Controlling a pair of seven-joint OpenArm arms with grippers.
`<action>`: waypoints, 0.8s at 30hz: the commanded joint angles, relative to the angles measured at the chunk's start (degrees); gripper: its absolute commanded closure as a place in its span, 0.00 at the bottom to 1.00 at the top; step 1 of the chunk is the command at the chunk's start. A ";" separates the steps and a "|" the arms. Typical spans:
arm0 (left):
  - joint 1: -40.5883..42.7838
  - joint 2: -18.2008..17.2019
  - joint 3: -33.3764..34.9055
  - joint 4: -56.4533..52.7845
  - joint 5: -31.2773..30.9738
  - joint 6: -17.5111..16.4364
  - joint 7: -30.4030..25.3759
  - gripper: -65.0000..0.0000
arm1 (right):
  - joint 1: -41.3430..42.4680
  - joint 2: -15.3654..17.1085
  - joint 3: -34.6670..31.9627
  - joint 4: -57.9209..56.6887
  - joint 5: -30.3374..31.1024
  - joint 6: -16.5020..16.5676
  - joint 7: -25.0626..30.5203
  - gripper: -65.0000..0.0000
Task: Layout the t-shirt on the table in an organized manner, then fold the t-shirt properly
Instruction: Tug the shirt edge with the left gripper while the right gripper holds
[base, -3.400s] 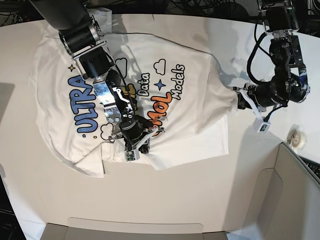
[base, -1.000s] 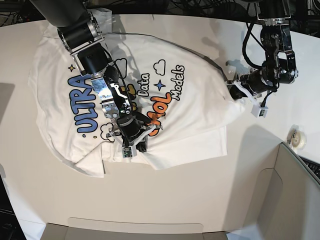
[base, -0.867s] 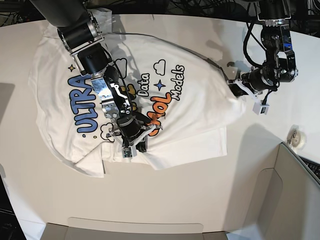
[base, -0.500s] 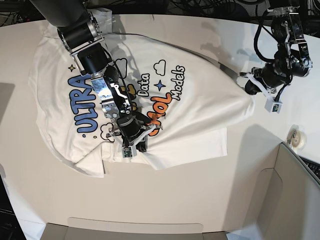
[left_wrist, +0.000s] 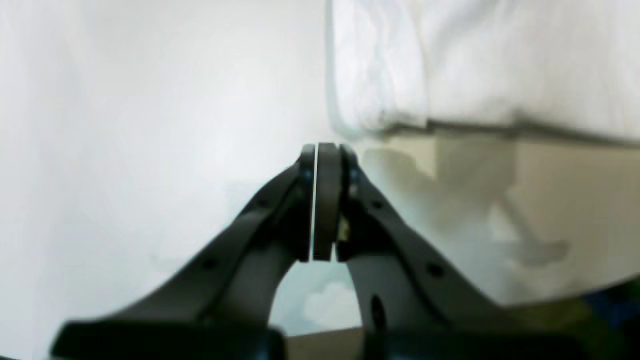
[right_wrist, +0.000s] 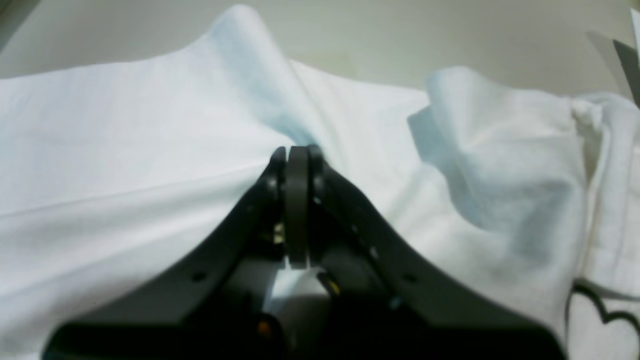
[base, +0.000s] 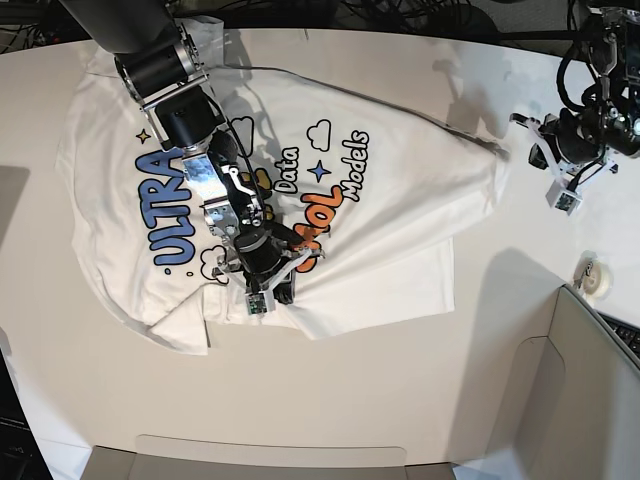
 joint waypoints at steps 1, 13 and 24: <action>-0.07 -1.82 1.86 0.81 -0.45 -0.06 -0.46 1.00 | -2.28 1.05 -0.03 -2.19 -1.61 -2.80 -12.63 1.00; 1.86 -2.78 9.25 0.46 -0.36 9.78 -7.93 0.63 | -3.60 -0.27 0.14 -1.84 -8.03 -2.80 -12.63 1.00; 0.54 -3.05 19.88 -10.44 -0.36 15.67 -21.03 0.63 | -3.60 -0.36 0.06 -1.84 -8.03 -2.80 -12.63 1.00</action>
